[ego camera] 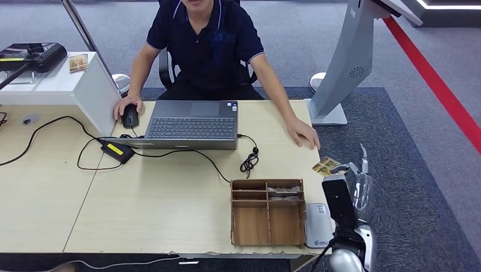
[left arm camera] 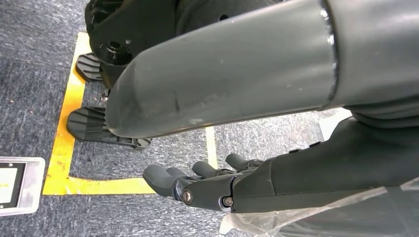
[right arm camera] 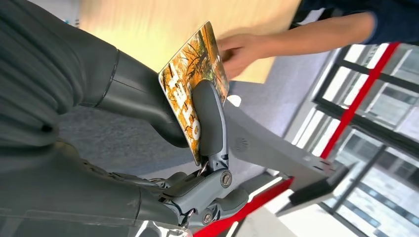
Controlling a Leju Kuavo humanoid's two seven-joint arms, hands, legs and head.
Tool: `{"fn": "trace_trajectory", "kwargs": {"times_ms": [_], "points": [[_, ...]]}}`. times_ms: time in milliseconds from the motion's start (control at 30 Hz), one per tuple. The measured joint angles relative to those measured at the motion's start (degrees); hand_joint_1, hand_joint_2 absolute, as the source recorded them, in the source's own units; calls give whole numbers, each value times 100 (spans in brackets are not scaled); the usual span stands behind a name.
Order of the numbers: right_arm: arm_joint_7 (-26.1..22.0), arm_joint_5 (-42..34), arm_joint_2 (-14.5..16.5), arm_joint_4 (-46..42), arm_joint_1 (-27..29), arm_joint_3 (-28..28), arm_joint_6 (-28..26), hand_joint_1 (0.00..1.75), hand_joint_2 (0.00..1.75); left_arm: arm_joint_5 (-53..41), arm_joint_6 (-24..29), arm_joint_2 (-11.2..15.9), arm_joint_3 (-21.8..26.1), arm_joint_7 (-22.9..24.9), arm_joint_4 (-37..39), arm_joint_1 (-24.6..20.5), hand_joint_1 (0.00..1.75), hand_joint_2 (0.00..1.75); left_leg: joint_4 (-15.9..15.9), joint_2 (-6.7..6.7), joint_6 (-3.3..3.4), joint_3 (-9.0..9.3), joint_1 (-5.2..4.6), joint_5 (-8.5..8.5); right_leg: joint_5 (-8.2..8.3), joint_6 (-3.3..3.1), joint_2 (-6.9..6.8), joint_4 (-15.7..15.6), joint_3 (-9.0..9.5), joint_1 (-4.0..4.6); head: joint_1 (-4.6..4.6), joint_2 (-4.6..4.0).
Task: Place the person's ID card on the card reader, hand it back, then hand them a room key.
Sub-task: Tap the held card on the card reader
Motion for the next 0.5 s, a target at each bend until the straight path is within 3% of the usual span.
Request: {"fn": "trace_trajectory", "kwargs": {"times_ms": [500], "points": [[-94, -49, 15, 1256, 253, -484, 0, 175, 175, 43, 59, 2, 0, 0, 0, 0, 0, 0, 0, 0, -6, 1, 1, -4, -4, -5, 0, 1, -1, 1, 1, 0]]}}
